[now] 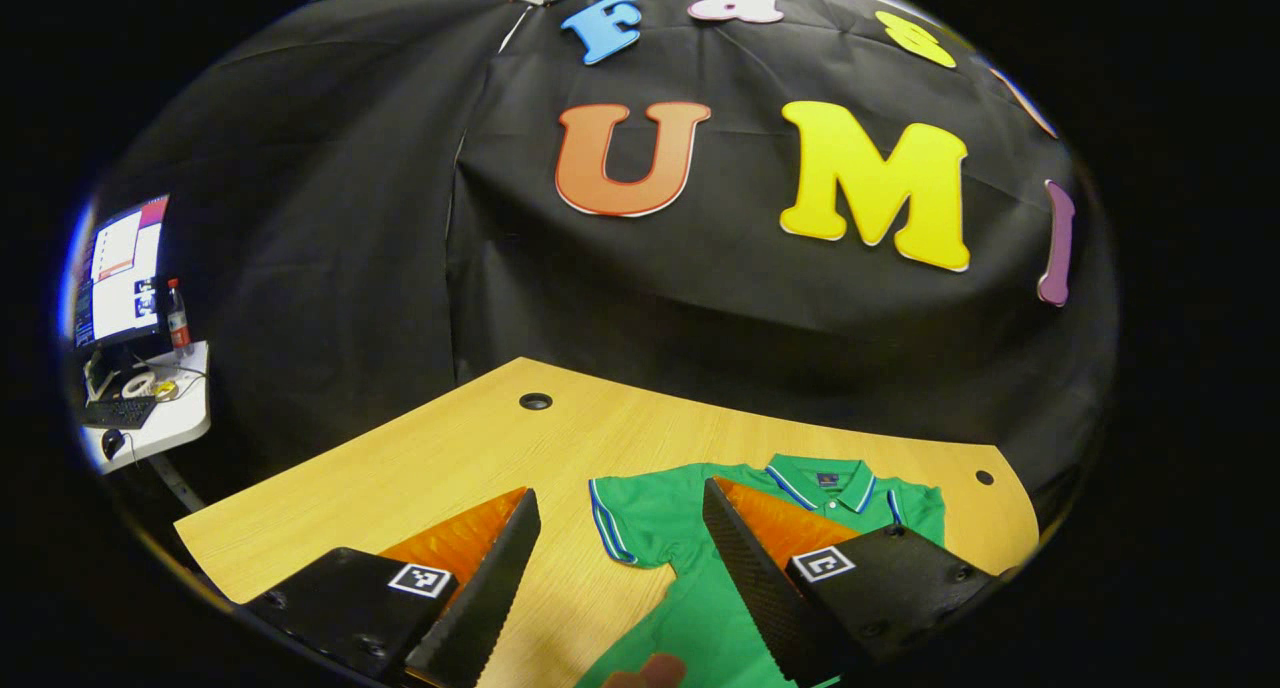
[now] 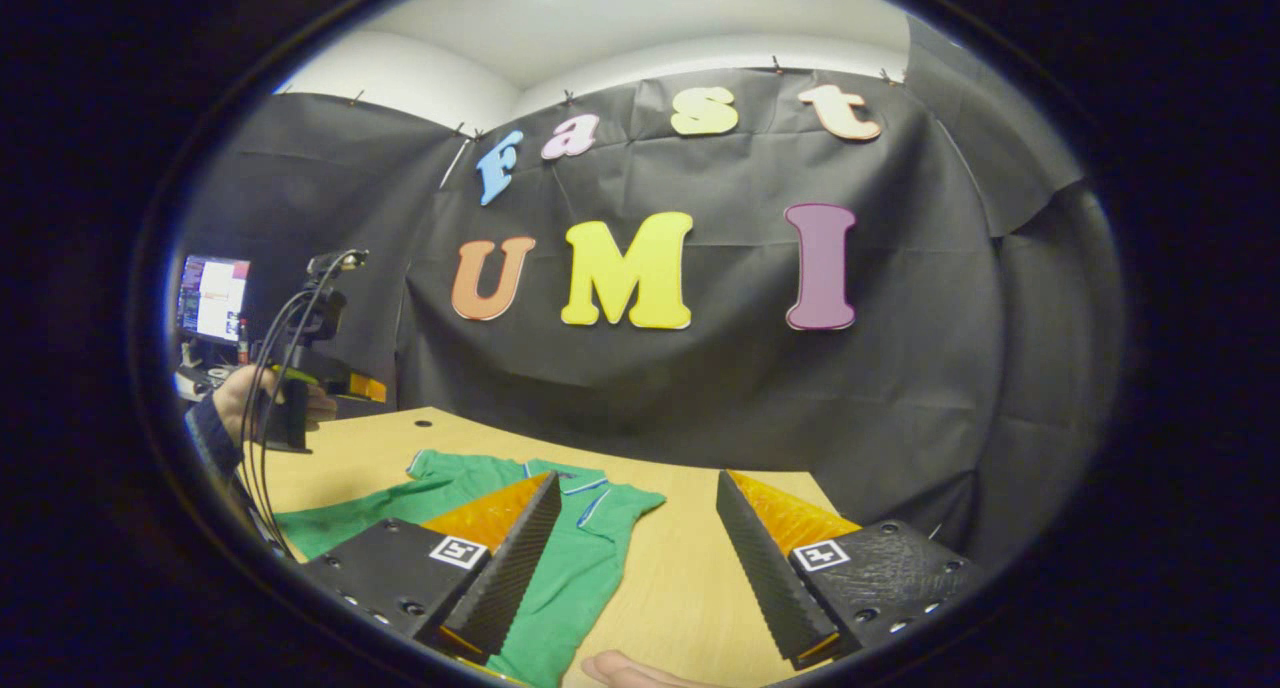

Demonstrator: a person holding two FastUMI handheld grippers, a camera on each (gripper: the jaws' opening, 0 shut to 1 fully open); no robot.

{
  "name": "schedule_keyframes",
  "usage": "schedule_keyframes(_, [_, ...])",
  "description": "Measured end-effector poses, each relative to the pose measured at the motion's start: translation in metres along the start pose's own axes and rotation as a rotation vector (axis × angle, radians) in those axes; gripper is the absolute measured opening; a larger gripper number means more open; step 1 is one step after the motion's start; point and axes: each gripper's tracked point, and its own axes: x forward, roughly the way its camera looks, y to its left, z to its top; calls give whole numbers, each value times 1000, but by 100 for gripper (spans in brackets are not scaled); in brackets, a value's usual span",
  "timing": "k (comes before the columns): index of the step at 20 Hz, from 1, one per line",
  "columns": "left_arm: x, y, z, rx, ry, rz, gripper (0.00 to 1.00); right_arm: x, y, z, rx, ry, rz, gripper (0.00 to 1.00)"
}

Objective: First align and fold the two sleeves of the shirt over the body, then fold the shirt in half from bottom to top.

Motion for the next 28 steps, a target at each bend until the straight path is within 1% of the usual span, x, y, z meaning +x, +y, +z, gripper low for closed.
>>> schedule_keyframes(2, [32, 6, -8, -21, 64, 25, 100, -13, -6, -5, 15, -11, -2, 95])
schedule_keyframes(4, [61, 10, -24, -11, 139, 50, 100, -22, -7, -13, 40, -10, 12, 96])
schedule_keyframes(6, [86, 4, -43, -33, 206, 38, 100, -27, -9, -22, 55, -4, 26, 95])
schedule_keyframes(7, [97, 7, -55, -57, 241, 50, 100, -28, -9, -25, 64, 1, 33, 95])
schedule_keyframes(8, [106, 5, -66, -79, 279, 46, 100, -28, -9, -31, 72, 9, 41, 95])
schedule_keyframes(10, [123, 0, -89, -92, 340, 31, 100, -27, -13, -40, 102, 15, 38, 94])
schedule_keyframes(11, [128, 4, -93, -90, 357, 31, 99, -27, -15, -46, 112, 22, 39, 95])
schedule_keyframes(15, [150, 8, -112, -37, 393, 40, 93, -16, -20, -71, 143, 77, 45, 95])
schedule_keyframes(16, [153, 11, -118, -33, 413, 50, 86, -14, -19, -74, 152, 87, 47, 95])
schedule_keyframes(17, [157, 19, -118, -19, 403, 79, 94, -12, -20, -75, 161, 91, 47, 92])
schedule_keyframes(18, [161, 17, -115, -21, 393, 69, 87, -12, -20, -76, 167, 93, 48, 94])
schedule_keyframes(19, [163, 16, -116, -20, 395, 73, 66, -10, -20, -76, 170, 91, 50, 96])
schedule_keyframes(20, [167, 17, -116, -6, 383, 86, 61, -9, -19, -77, 172, 92, 52, 96])
schedule_keyframes(21, [169, 15, -117, 4, 379, 82, 55, -9, -18, -78, 172, 96, 54, 96])
schedule_keyframes(22, [170, 12, -116, 12, 380, 75, 33, -9, -18, -80, 168, 100, 57, 96])
schedule_keyframes(24, [172, 3, -114, 18, 389, 44, 10, -8, -18, -82, 158, 109, 55, 96])
schedule_keyframes(25, [171, -4, -114, 26, 395, 18, 9, -8, -20, -82, 155, 110, 50, 96])
schedule_keyframes(26, [170, -6, -112, 46, 394, 16, 7, -8, -22, -84, 154, 112, 44, 96])
schedule_keyframes(28, [164, -12, -96, 75, 367, 9, 6, -9, -27, -85, 159, 111, 33, 96])
